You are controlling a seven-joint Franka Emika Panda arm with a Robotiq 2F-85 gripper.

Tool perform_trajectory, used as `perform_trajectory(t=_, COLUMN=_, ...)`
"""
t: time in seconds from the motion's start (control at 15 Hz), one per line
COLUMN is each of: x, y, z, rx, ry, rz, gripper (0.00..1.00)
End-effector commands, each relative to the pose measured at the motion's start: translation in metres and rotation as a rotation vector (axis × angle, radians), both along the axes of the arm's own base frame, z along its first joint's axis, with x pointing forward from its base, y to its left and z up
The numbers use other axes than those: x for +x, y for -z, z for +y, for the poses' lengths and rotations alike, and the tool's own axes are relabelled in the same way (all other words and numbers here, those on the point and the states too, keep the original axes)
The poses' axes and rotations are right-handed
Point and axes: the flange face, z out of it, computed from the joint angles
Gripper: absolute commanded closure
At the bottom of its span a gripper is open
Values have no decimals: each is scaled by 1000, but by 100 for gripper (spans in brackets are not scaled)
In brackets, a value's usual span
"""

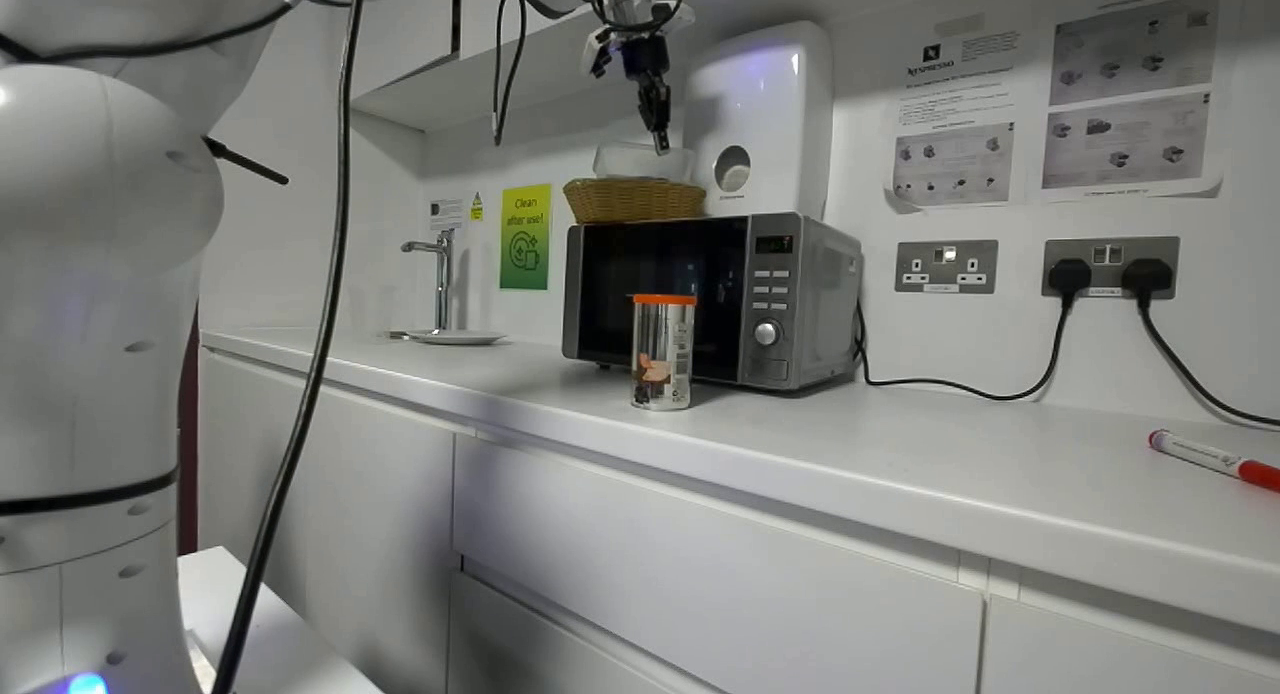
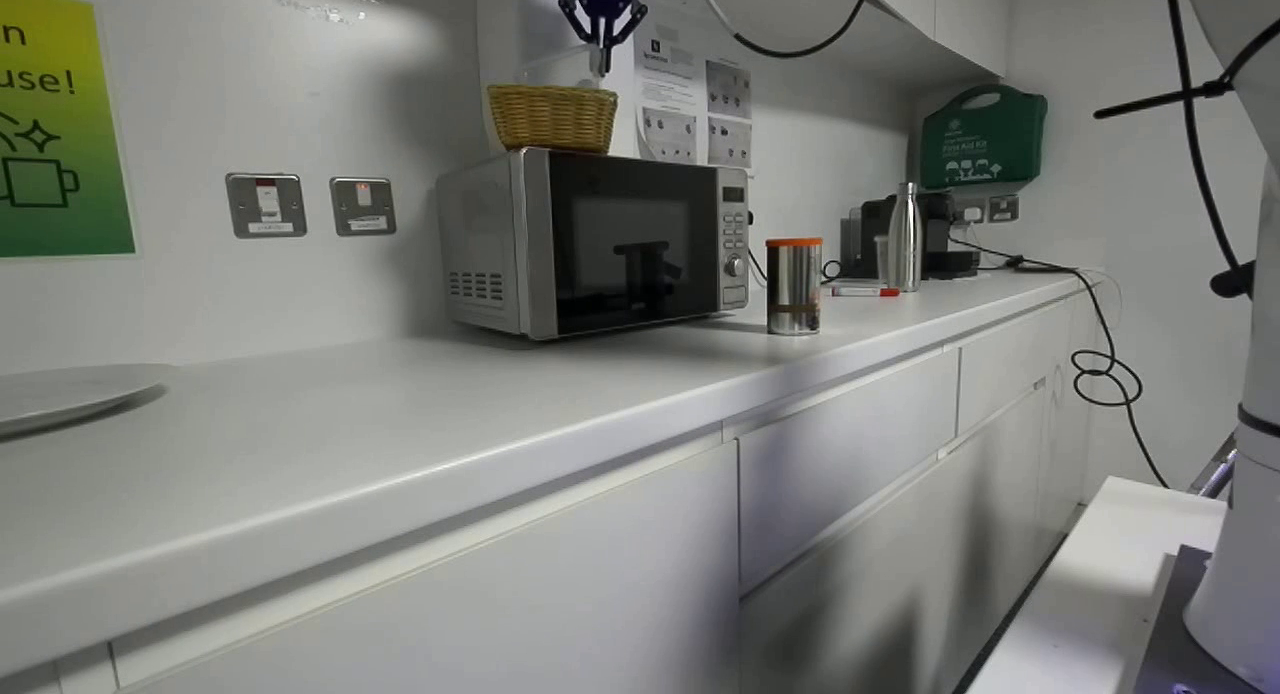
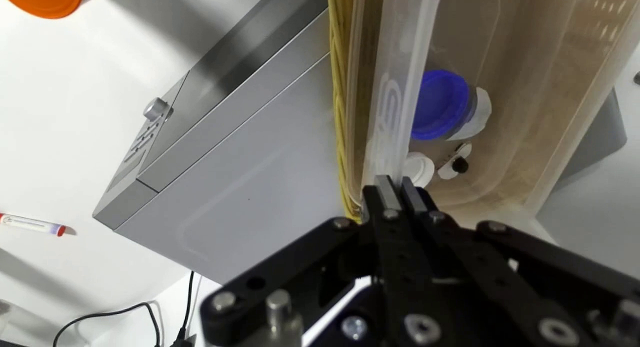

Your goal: Put the things on top of the microwave onto the counter in front of the microwave

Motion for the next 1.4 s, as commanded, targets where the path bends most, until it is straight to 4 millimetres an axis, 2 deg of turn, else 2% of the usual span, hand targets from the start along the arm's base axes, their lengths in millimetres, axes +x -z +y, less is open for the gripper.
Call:
perform_trajectory(t=0.0, x=-9, y=-19, z=-5, rx=-8, ry=-17, rz=-4, gripper=99)
perform_trajectory(t=0.47, x=-32, y=-34, z=-11, rx=-55, ry=-55, rz=-3, gripper=99)
perform_trajectory(t=0.8, x=-61, y=-49, z=-21, rx=-78, ry=-101, rz=5, gripper=99)
perform_trajectory(t=1.0, x=-80, y=-44, z=-28, rx=-83, ry=-118, rz=27, gripper=99)
perform_trajectory(t=1.33, x=-115, y=-15, z=-36, rx=-85, ry=-123, rz=93, gripper=99)
